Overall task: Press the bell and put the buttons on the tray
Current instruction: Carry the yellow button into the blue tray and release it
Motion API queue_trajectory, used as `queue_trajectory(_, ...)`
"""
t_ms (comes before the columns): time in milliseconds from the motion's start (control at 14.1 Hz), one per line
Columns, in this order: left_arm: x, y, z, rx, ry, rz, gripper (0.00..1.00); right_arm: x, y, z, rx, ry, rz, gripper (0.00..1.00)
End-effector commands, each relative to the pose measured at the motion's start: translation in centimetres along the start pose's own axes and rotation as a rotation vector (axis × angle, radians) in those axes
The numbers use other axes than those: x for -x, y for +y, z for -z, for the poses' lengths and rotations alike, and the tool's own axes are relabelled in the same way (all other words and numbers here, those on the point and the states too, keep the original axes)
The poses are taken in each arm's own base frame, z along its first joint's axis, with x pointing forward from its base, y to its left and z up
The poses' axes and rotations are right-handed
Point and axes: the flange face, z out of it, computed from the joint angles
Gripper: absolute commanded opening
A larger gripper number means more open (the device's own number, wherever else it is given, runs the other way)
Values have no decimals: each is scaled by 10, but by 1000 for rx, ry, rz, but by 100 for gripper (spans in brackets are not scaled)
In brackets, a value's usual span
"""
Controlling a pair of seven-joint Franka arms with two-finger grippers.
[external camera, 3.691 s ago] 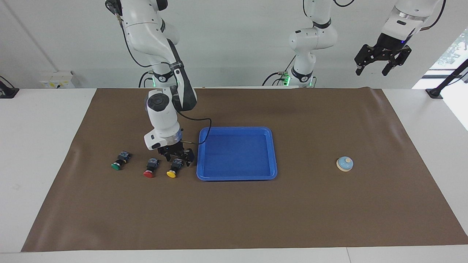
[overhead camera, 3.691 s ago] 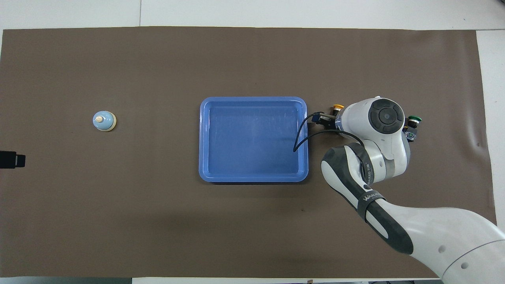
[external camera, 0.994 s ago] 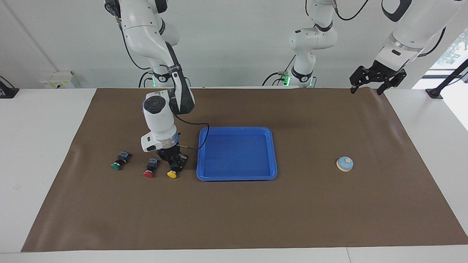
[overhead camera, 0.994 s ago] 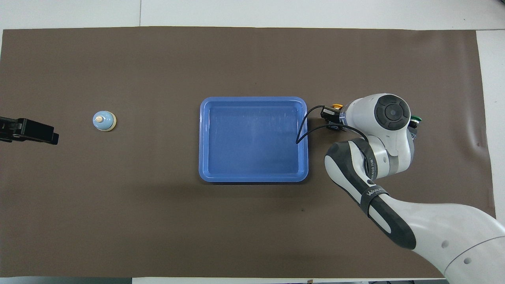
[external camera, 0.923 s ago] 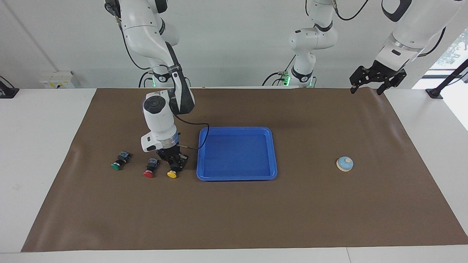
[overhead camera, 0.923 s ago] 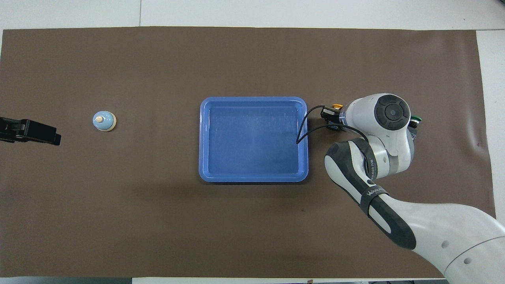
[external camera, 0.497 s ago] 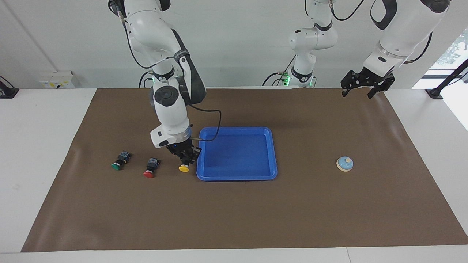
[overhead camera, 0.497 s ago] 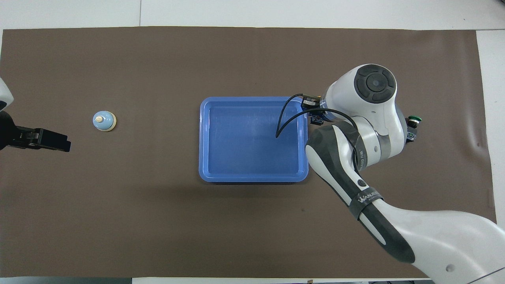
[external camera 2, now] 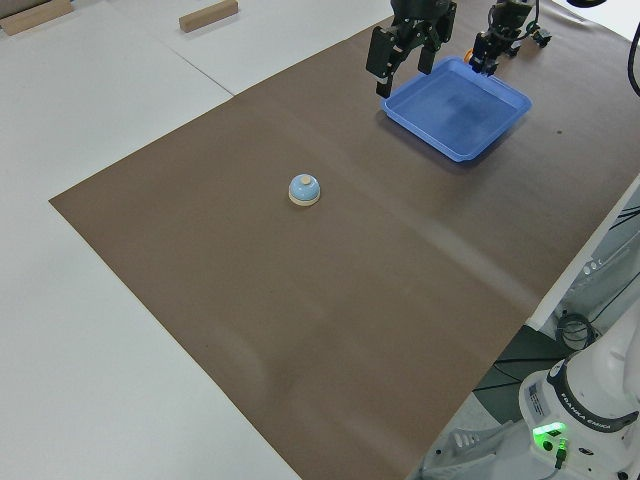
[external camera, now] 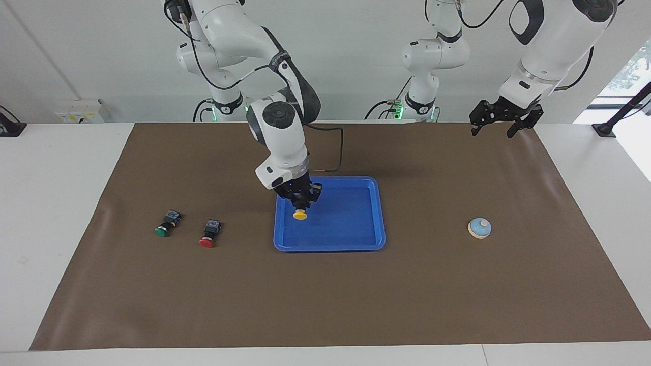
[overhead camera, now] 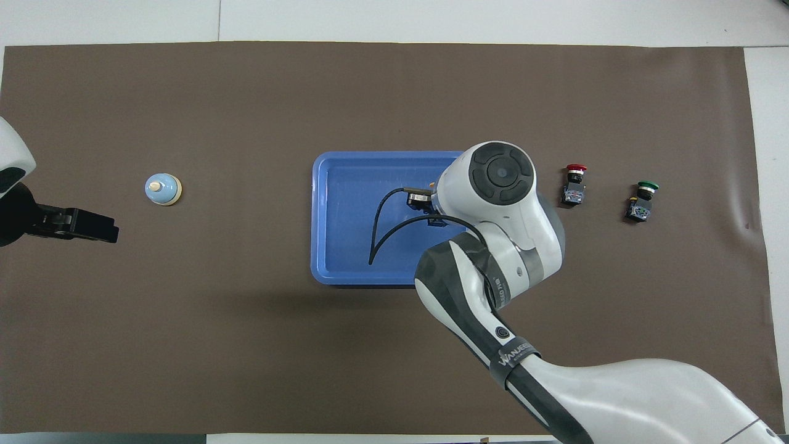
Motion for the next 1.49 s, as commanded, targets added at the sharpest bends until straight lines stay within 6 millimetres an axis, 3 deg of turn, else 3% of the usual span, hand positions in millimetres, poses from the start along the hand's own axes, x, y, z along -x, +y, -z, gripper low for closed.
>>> queue_trajectory(0,10,3,-2,-18,21,2,100,8,7,-28,-9,-7,-22,0)
queue_trajectory(355,10,5,1,-20,28,-9,100,14,19,-54,-17,6,-32,0)
queue_trajectory(497,10,5,0,-20,27,-9,100,13,21,-54,-17,7,-39,0)
queue_trajectory(568,10,4,0,-19,25,-9,100,13,21,-54,-15,4,-55,9)
queue_trajectory(639,10,5,1,-20,28,-10,100,13,20,-53,-16,5,-87,27)
queue_trajectory(710,10,4,1,-20,31,-11,100,12,19,-51,-18,7,-106,71)
queue_trajectory(781,9,4,1,-20,33,-9,100,12,17,-48,-19,6,-112,100)
queue_trajectory(852,9,4,1,-20,33,-9,100,9,19,-40,-5,-8,-124,100)
queue_trajectory(1136,10,4,0,-20,30,-7,100,-32,48,31,18,-20,-202,100)
queue_trajectory(1278,9,3,2,-20,34,-6,100,-55,84,52,34,-10,-238,100)
queue_trajectory(1420,9,3,2,-20,34,-6,100,-75,128,56,49,-19,-211,100)
